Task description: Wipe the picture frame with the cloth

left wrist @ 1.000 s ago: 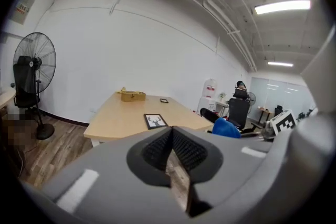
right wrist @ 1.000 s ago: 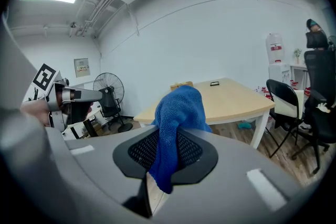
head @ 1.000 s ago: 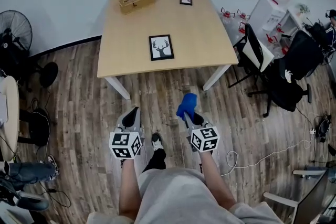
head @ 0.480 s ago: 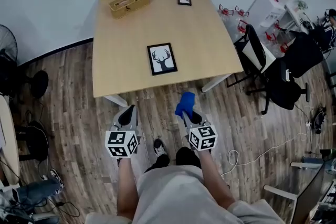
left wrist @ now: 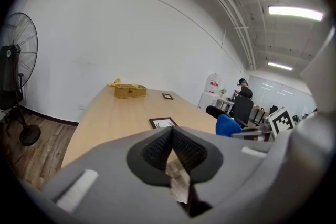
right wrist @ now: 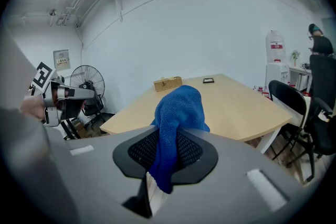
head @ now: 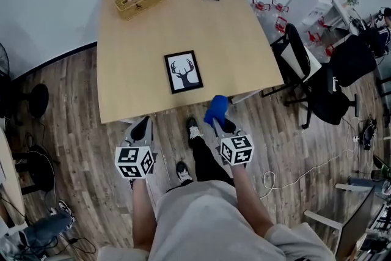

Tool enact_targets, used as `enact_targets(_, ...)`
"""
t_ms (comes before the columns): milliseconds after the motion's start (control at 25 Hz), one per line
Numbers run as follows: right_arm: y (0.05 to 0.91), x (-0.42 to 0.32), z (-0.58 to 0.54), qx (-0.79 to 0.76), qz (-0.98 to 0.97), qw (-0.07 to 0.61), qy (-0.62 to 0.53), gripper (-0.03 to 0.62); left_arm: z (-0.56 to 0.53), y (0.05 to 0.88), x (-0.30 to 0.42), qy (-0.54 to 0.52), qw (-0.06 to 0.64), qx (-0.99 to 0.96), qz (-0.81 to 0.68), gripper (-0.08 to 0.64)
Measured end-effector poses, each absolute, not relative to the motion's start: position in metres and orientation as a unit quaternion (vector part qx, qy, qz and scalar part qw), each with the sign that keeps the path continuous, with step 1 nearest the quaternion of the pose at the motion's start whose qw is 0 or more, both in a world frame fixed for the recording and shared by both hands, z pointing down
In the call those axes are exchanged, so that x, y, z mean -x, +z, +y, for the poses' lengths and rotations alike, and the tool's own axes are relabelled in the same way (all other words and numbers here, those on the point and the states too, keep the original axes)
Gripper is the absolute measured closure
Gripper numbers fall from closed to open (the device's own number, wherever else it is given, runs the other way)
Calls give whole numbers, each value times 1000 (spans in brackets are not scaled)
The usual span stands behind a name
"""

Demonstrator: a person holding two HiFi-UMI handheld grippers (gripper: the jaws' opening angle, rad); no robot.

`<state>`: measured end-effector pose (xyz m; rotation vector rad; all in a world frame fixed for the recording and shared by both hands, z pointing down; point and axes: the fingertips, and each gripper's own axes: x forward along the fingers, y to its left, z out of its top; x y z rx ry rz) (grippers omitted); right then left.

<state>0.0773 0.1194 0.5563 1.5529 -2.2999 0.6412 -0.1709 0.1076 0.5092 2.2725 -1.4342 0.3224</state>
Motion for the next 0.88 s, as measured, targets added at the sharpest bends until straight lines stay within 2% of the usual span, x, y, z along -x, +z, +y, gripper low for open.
enact_targets(200,564,-89,62,-522,-811,151,218,535,57,539,154,175,207,-824,-497,508)
enact_targets(480,579,-111,-8,-492,-822,191,213,535,-11,568,138,247,198,-827,-465,508)
enact_targets(680,590,-108,-56,-462,-836,215,206,535,-50,593,124,267,210,-831,-442,508)
enact_targets(880,603,-96,-104,-420,-851,249,194,535,-75,631,101,329,210,-836,-384,508)
